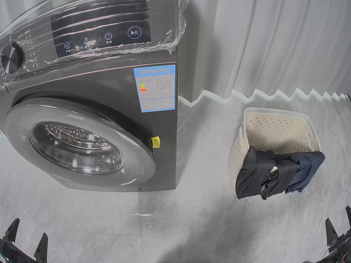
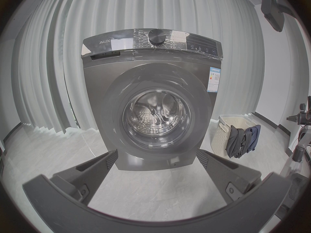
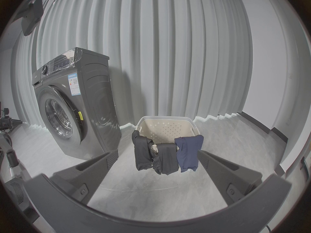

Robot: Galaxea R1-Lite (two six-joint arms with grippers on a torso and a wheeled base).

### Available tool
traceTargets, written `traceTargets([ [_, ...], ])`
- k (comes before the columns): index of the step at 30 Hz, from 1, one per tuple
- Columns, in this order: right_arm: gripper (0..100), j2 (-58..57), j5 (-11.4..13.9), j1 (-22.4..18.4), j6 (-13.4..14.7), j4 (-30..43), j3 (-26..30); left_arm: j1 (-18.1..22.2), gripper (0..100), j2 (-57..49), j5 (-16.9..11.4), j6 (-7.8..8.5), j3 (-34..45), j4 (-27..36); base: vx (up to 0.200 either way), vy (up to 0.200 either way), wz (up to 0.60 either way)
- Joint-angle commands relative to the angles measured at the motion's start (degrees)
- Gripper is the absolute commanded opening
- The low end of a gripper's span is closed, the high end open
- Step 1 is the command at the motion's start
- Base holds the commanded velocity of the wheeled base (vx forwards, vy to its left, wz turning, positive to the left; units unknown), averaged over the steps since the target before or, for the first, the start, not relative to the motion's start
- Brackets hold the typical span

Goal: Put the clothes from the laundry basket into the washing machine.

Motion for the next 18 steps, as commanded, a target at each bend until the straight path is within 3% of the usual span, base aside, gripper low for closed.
traceTargets([
  [1,100,-0.3,0.0,0.0,0.0,0.0,1.0,0.0,100,-0.7,0.0,0.0,1.0,0.0,0.0,0.2,0.0],
  [14,100,-0.3,0.0,0.0,0.0,0.0,1.0,0.0,100,-0.7,0.0,0.0,1.0,0.0,0.0,0.2,0.0],
  [18,100,-0.3,0.0,0.0,0.0,0.0,1.0,0.0,100,-0.7,0.0,0.0,1.0,0.0,0.0,0.0,0.0],
])
